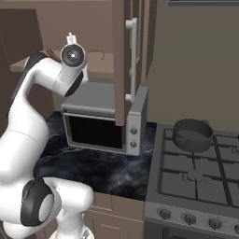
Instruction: Open the cabinet and move the ladle to the pot. Then close the cabinet.
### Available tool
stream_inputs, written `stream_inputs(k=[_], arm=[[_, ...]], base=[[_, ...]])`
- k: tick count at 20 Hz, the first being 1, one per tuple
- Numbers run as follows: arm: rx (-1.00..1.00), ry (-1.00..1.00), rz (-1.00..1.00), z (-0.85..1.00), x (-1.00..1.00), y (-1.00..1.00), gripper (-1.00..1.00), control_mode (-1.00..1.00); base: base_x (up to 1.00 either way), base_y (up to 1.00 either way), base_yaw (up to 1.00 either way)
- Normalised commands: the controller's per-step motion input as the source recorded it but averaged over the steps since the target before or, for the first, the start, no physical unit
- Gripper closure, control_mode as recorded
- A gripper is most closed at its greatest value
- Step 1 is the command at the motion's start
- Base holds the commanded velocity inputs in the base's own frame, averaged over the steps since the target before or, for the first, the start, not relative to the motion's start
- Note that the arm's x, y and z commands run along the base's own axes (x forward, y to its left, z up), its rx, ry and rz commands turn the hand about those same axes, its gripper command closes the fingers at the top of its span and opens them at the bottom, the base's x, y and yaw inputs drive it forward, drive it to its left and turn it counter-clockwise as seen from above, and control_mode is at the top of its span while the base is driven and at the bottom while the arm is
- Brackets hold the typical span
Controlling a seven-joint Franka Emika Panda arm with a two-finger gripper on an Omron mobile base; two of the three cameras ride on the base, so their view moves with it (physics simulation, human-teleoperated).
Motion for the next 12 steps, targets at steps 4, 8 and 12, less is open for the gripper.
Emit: stream_inputs(k=[4,8,12], arm=[[0.0,0.0,0.0,0.02,0.15,-0.02,-1.0,-1.0],[0.0,0.0,0.0,0.0,0.32,0.0,-1.0,-1.0],[0.0,-0.03,0.0,0.0,0.29,0.0,-1.0,-1.0]], base=[[0.0,0.0,0.0],[0.0,0.0,0.0],[0.0,0.0,0.0]])
